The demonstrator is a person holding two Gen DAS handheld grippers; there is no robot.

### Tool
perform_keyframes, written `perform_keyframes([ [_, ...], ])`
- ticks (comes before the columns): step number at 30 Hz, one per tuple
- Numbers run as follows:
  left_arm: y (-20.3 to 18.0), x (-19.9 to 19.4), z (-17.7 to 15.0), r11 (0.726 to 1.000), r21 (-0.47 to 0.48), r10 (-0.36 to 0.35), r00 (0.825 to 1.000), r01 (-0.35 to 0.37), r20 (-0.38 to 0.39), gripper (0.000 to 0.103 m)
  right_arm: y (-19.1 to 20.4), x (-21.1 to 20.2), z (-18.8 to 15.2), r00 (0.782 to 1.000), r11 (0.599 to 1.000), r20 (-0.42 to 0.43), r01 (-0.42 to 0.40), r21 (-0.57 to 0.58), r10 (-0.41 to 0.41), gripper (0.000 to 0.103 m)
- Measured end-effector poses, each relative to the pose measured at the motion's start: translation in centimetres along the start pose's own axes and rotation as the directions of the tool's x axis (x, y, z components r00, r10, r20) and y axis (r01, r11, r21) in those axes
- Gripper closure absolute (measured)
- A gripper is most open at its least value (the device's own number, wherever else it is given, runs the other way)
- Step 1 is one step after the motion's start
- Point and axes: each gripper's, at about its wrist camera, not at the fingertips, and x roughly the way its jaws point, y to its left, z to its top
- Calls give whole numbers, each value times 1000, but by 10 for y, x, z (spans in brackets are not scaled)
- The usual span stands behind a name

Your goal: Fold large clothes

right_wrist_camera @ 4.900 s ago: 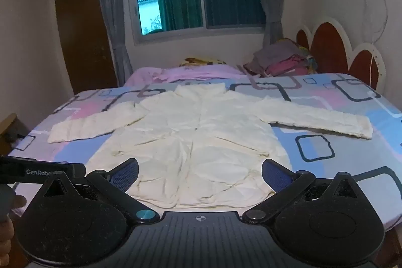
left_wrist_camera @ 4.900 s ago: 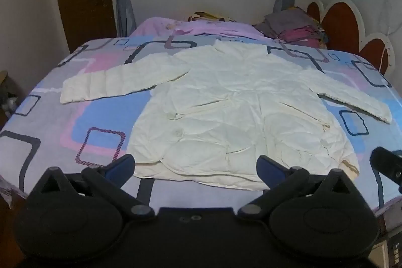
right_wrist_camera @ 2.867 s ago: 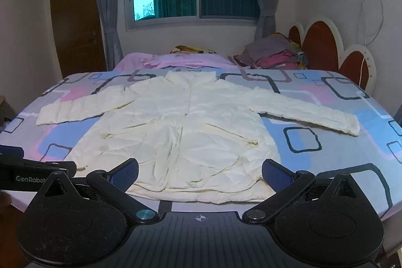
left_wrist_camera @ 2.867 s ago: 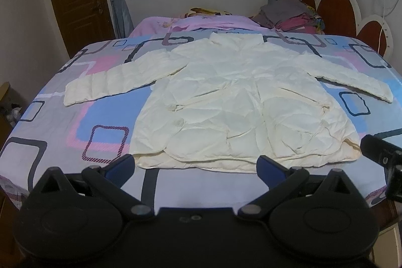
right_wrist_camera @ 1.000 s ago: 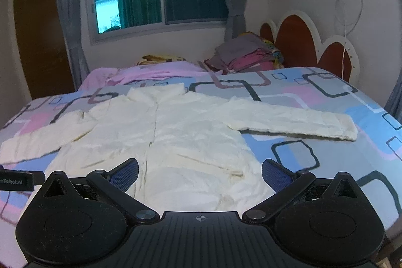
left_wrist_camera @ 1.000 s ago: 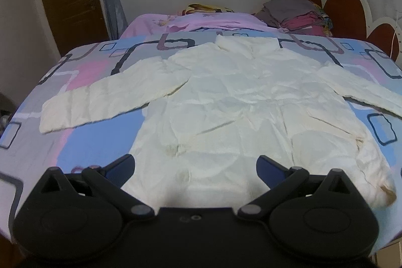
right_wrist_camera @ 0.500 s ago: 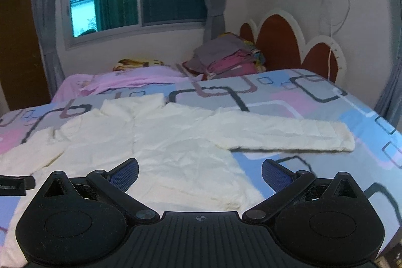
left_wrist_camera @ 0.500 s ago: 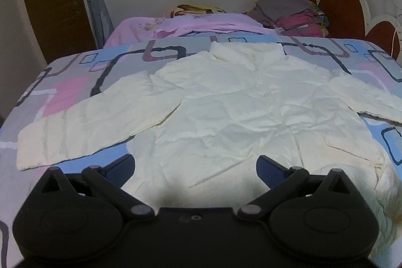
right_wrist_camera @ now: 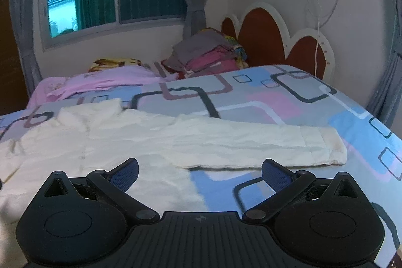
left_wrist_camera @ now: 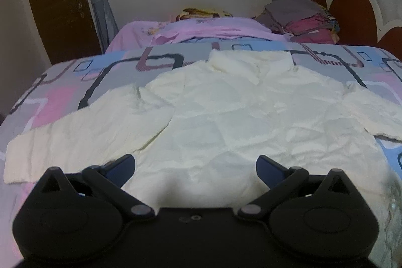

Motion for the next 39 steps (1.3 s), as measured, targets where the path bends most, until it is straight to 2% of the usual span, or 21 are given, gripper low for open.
perform_keyframes([
  [5, -31, 19, 14, 1000, 16, 0, 1000, 1, -7, 2, -49, 37, 5, 999, 999, -12, 37, 28, -37, 0],
  [11, -74, 42, 24, 999, 44, 2, 1000, -1, -19, 2, -118, 83, 0, 990, 987, -87, 123, 102, -114, 1],
  [19, -110, 62, 29, 997, 75, 10, 999, -7, -50, 2, -205, 127, -20, 964, 939, -201, 224, 260, -175, 1],
  [25, -119, 71, 29, 995, 97, 39, 997, -32, -67, 2, -241, 156, -24, 954, 905, -250, 248, 347, -165, 1],
  [26, -119, 72, 29, 995, 96, 46, 997, -39, -67, 2, -245, 160, -25, 954, 900, -253, 247, 359, -161, 13],
  [27, -119, 74, 29, 994, 95, 53, 996, -46, -67, 2, -250, 164, -25, 954, 893, -262, 239, 380, -144, 34],
  [28, -119, 75, 29, 994, 94, 59, 996, -52, -70, 2, -255, 170, -26, 953, 881, -274, 239, 408, -131, 39],
  [29, -118, 77, 28, 994, 94, 65, 995, -58, -74, 2, -259, 176, -27, 952, 867, -279, 242, 435, -125, 39],
  [32, -116, 80, 28, 994, 89, 73, 994, -66, -84, 4, -264, 180, -23, 955, 866, -260, 248, 434, -143, 40],
  [34, -115, 79, 29, 994, 86, 75, 994, -68, -82, 5, -268, 181, -20, 958, 856, -249, 244, 456, -140, 63],
  [35, -114, 79, 29, 994, 85, 74, 994, -67, -80, 6, -269, 183, -18, 960, 849, -244, 240, 470, -136, 81],
  [37, -113, 79, 30, 995, 81, 69, 994, -62, -80, 10, -269, 180, -14, 964, 846, -223, 238, 477, -146, 86],
  [39, -110, 78, 31, 996, 73, 60, 995, -54, -79, 13, -262, 177, -6, 968, 864, -189, 233, 447, -163, 93],
])
